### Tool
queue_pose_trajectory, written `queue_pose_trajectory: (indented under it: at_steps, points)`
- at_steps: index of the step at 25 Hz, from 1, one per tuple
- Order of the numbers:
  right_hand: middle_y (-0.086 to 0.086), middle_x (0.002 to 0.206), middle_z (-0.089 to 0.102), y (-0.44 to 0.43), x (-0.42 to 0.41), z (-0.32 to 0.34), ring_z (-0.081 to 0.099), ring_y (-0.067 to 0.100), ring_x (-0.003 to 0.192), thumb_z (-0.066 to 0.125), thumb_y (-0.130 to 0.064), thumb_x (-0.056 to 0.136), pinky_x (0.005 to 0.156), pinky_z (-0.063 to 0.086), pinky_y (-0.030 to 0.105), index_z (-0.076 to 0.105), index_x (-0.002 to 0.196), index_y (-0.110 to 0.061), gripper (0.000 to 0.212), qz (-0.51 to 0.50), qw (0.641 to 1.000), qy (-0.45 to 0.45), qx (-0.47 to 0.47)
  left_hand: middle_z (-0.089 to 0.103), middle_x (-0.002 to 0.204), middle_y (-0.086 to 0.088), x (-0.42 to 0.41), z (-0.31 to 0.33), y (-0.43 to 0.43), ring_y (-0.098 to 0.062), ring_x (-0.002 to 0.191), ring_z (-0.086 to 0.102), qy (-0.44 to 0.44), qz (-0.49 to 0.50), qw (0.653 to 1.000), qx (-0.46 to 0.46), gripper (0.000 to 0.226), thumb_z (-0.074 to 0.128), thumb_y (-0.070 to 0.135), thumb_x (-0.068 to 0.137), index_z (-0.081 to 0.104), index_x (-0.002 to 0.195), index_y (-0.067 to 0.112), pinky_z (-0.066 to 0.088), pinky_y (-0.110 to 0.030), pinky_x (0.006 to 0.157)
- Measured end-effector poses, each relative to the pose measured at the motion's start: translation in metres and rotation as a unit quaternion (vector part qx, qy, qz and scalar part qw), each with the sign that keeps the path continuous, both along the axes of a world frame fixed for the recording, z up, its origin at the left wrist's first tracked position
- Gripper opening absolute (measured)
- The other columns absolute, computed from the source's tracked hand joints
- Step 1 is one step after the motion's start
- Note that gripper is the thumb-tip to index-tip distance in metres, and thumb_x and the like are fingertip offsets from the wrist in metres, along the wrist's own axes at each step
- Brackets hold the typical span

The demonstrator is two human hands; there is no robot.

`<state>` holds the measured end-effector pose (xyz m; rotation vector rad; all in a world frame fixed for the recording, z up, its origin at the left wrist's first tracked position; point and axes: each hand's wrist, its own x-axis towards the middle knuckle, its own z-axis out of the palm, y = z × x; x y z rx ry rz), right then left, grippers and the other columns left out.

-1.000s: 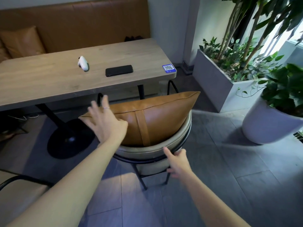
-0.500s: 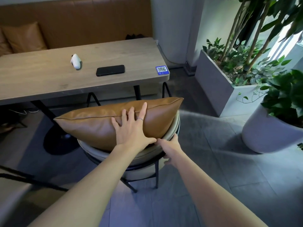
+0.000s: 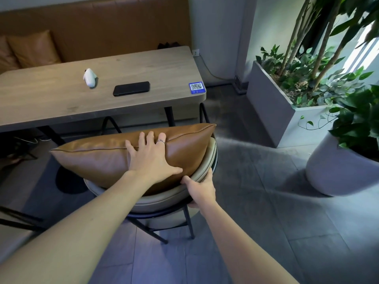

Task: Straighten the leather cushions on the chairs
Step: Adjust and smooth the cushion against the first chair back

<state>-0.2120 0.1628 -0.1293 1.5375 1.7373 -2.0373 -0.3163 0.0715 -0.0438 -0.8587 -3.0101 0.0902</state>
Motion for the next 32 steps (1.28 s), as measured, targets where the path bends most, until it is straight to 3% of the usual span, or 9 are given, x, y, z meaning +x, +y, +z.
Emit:
queue_pose_trajectory:
  at_steps: [6, 12, 17, 19, 21, 22, 25, 28, 32]
  points:
    - [0.008, 0.147, 0.047, 0.008, 0.006, -0.004, 0.07, 0.036, 0.1, 0.078, -0.054, 0.067, 0.048, 0.058, 0.029, -0.011, 0.155, -0.049, 0.126, 0.085, 0.996, 0.008, 0.004, 0.023, 0.165, -0.013, 0.008, -0.005, 0.004, -0.035, 0.153, 0.011, 0.002, 0.018, 1.0, 0.005, 0.111, 0.07, 0.076, 0.065, 0.024, 0.15, 0.02, 0.006, -0.068, 0.117]
    - [0.003, 0.12, 0.047, 0.007, 0.008, -0.007, 0.07, 0.035, 0.094, 0.078, -0.052, 0.073, 0.056, 0.058, 0.03, -0.011, 0.155, -0.051, 0.121, 0.066, 0.998, 0.019, -0.017, 0.024, 0.165, -0.012, 0.006, -0.011, 0.004, -0.033, 0.154, 0.011, 0.009, 0.017, 1.0, 0.012, 0.11, 0.071, 0.076, 0.065, 0.026, 0.149, 0.02, 0.005, -0.067, 0.118]
    - [0.0, 0.128, 0.047, 0.007, 0.009, -0.011, 0.07, 0.035, 0.098, 0.077, -0.055, 0.075, 0.047, 0.05, 0.025, -0.014, 0.155, -0.05, 0.12, 0.074, 0.997, 0.015, -0.006, 0.021, 0.166, -0.011, 0.007, -0.011, 0.004, -0.033, 0.154, 0.009, 0.004, 0.019, 1.0, 0.014, 0.111, 0.071, 0.075, 0.067, 0.024, 0.152, 0.02, 0.004, -0.066, 0.118]
    - [0.006, 0.139, 0.053, 0.009, 0.009, -0.01, 0.07, 0.033, 0.099, 0.075, -0.062, 0.072, 0.055, 0.053, 0.029, -0.015, 0.155, -0.048, 0.122, 0.094, 0.996, -0.006, 0.012, 0.018, 0.167, -0.011, 0.007, -0.006, 0.002, -0.033, 0.154, 0.007, -0.015, 0.012, 1.0, 0.004, 0.112, 0.07, 0.075, 0.069, 0.021, 0.153, 0.02, 0.003, -0.065, 0.118]
    - [0.009, 0.148, 0.051, 0.013, 0.009, 0.0, 0.062, 0.035, 0.117, 0.07, -0.071, 0.07, 0.087, 0.054, 0.041, -0.006, 0.159, -0.037, 0.122, 0.148, 0.986, -0.051, 0.061, 0.016, 0.168, -0.01, 0.007, 0.005, -0.002, -0.032, 0.154, 0.006, -0.048, 0.0, 0.999, -0.013, 0.111, 0.068, 0.074, 0.072, 0.018, 0.155, 0.021, 0.003, -0.065, 0.118]
    - [0.009, 0.147, 0.052, 0.016, 0.01, 0.011, 0.057, 0.035, 0.125, 0.067, -0.072, 0.073, 0.097, 0.048, 0.043, 0.008, 0.16, -0.027, 0.115, 0.189, 0.973, -0.083, 0.1, 0.018, 0.167, -0.009, 0.008, 0.012, -0.006, -0.032, 0.154, 0.009, -0.065, -0.005, 0.998, -0.018, 0.107, 0.067, 0.071, 0.075, 0.017, 0.155, 0.021, 0.006, -0.065, 0.118]
    - [0.006, 0.126, 0.064, 0.028, 0.012, 0.046, 0.061, 0.032, 0.116, 0.06, -0.057, 0.085, 0.088, 0.048, 0.038, 0.055, 0.13, -0.017, 0.061, 0.294, 0.915, -0.145, 0.234, 0.044, 0.152, -0.007, 0.019, 0.039, -0.017, -0.031, 0.14, 0.04, -0.077, -0.024, 0.997, 0.008, 0.071, 0.062, 0.054, 0.09, 0.036, 0.146, 0.02, 0.026, -0.058, 0.115]
    - [0.007, 0.114, 0.065, 0.028, 0.014, 0.09, 0.062, 0.032, 0.103, 0.055, -0.034, 0.086, 0.082, 0.048, 0.037, 0.059, 0.115, -0.017, 0.033, 0.376, 0.863, -0.132, 0.311, 0.061, 0.104, -0.001, 0.038, 0.075, -0.038, -0.026, 0.106, 0.06, -0.055, -0.035, 0.997, 0.044, 0.02, 0.053, 0.042, 0.097, 0.057, 0.098, 0.022, 0.04, -0.044, 0.098]
    - [0.008, 0.095, 0.064, 0.002, 0.007, 0.17, 0.066, 0.034, 0.096, 0.056, -0.028, 0.088, 0.08, 0.051, 0.039, 0.06, 0.089, -0.015, 0.014, 0.424, 0.812, -0.048, 0.399, 0.054, 0.084, 0.004, 0.055, 0.135, -0.08, -0.021, 0.082, 0.05, -0.02, -0.018, 0.999, 0.047, 0.028, 0.051, 0.037, 0.097, 0.047, 0.072, 0.025, 0.037, -0.041, 0.088]
